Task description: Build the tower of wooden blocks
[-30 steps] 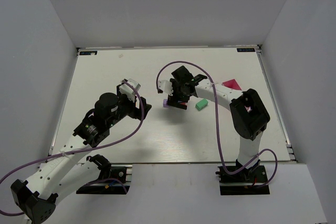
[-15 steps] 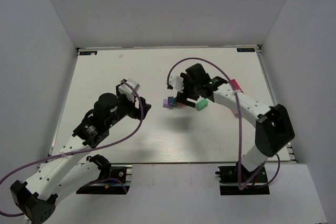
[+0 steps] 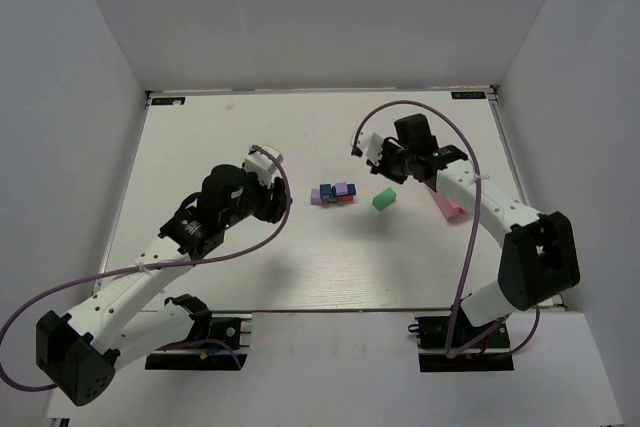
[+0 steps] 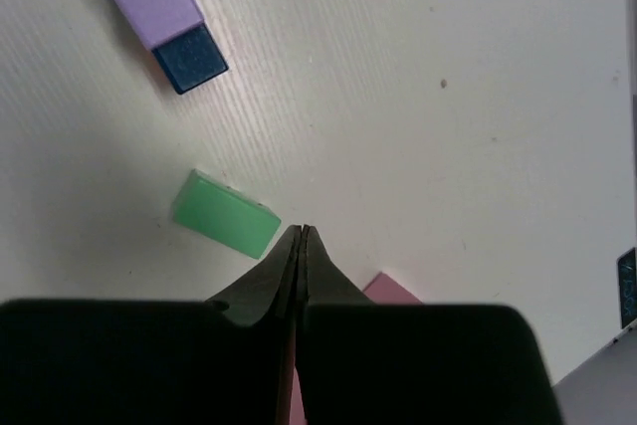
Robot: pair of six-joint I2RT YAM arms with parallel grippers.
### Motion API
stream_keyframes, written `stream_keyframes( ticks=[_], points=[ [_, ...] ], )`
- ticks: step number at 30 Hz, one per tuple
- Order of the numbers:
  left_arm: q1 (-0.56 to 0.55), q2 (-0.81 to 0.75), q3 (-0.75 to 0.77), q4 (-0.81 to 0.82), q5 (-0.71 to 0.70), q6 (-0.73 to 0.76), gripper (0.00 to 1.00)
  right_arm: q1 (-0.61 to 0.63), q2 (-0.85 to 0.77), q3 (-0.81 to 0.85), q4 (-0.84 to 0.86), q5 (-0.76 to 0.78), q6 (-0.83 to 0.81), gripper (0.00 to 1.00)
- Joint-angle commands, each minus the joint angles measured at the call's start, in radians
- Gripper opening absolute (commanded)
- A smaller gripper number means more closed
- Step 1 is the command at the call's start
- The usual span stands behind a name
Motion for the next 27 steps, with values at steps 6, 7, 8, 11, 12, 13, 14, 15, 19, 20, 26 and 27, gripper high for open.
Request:
stream_keyframes(
  ticks=[6, 7, 8, 11, 12, 13, 14, 15, 19, 20, 26, 27],
  points=[
    [0.005, -0.014, 0.013, -0.005, -0.001, 0.014, 0.82, -0.070, -0.001, -0.040, -0.209, -0.301, -0.585, 0.18],
    [0.005, -0.023, 0.013, -0.005, -0.001, 0.014, 0.82, -0.071, -0.020, -0.080, -0.202, -0.304, -0.681, 0.22],
    [0.005, -0.023, 0.013, -0.005, -0.001, 0.014, 0.82, -0.070, -0.021, -0.094, -0.156, -0.300, -0.685, 0.25],
    [0.005, -0.032, 0.013, -0.005, -0.001, 0.023, 0.82, -0.073, 0.024, -0.045, -0.267, -0.290, -0.725, 0.32],
    [0.005, -0.032, 0.013, -0.005, -0.001, 0.023, 0.82, -0.073, 0.061, 0.008, -0.310, -0.286, -0.751, 0.74],
    [0.005, -0.032, 0.004, -0.005, -0.001, 0.023, 0.82, -0.080, 0.084, 0.072, -0.405, -0.289, -0.765, 0.90],
    [0.005, -0.032, 0.004, -0.005, 0.010, 0.023, 0.82, -0.087, 0.130, 0.105, -0.457, -0.292, -0.797, 0.90],
    [0.005, -0.032, 0.004, -0.005, 0.010, 0.023, 0.82, -0.087, 0.170, 0.166, -0.526, -0.294, -0.805, 0.90],
    [0.005, -0.041, 0.004, -0.005, 0.010, 0.023, 0.82, -0.090, 0.183, 0.127, -0.455, -0.280, -0.816, 0.90],
    [0.005, -0.041, 0.004, -0.005, 0.010, 0.023, 0.82, -0.090, 0.135, 0.063, -0.415, -0.280, -0.829, 0.90],
    [0.005, -0.041, 0.004, -0.005, 0.010, 0.023, 0.82, -0.097, 0.101, 0.060, -0.277, -0.326, -0.737, 0.51],
    [0.005, -0.041, 0.004, -0.005, 0.010, 0.023, 0.82, -0.094, 0.101, 0.070, -0.294, -0.330, -0.730, 0.45]
  ],
)
